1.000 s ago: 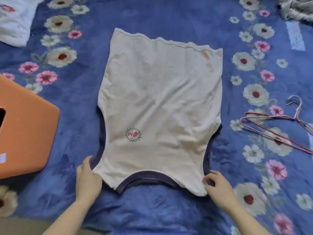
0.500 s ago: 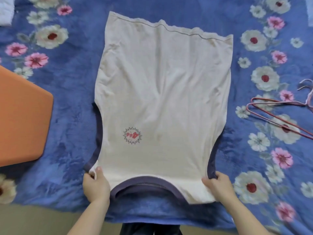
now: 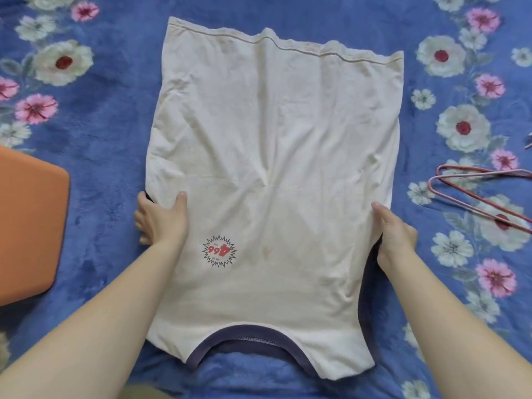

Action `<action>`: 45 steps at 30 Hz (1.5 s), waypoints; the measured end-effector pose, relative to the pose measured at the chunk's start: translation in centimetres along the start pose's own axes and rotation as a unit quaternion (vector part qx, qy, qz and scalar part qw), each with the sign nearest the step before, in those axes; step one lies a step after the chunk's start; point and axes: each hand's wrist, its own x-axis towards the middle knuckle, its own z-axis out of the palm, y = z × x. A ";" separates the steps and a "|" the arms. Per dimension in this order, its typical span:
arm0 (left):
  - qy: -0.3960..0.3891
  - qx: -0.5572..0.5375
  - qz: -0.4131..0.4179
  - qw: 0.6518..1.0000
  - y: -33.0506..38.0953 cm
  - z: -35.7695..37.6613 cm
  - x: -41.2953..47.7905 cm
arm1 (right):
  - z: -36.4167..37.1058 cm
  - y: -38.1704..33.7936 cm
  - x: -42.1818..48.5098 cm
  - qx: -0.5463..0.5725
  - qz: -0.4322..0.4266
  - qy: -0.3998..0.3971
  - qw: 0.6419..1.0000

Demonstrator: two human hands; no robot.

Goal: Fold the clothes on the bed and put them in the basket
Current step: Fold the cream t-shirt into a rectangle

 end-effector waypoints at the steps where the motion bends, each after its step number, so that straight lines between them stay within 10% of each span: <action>1: 0.006 -0.016 -0.021 1.000 0.8 0.4 0.9 | 0.5 -0.5 0.4 0.010 -0.002 0.024 1.000; 4: 0.036 -0.065 -0.054 0.996 1.4 1.0 3.2 | -0.3 -1.2 2.4 0.004 -0.052 0.123 0.991; 9: 0.120 0.053 -0.063 0.989 2.9 1.9 2.9 | -0.7 -0.5 2.8 -0.325 -0.164 0.148 0.919; 14: 0.091 0.166 0.180 0.965 8.4 4.4 5.0 | 5.2 -5.2 4.9 -0.403 -0.322 0.076 0.853; 22: -0.026 -0.008 0.239 0.971 22.8 10.2 12.7 | 14.3 -15.3 12.7 -0.282 -0.300 -0.014 0.911; 28: 0.015 -0.191 0.041 0.981 26.7 11.4 20.2 | 18.8 -18.9 18.0 -0.099 -0.172 0.019 0.980; 38: 0.045 -0.354 0.074 0.931 28.2 10.1 23.4 | 20.6 -22.1 18.5 0.115 -0.179 0.030 0.977; 42: -0.055 -0.198 0.254 0.945 26.5 11.0 21.3 | 21.9 -20.6 18.9 0.037 -0.241 0.001 0.970; 45: -0.049 0.076 0.442 0.892 24.4 13.5 17.6 | 23.5 -17.4 15.7 -0.234 -0.432 -0.030 0.871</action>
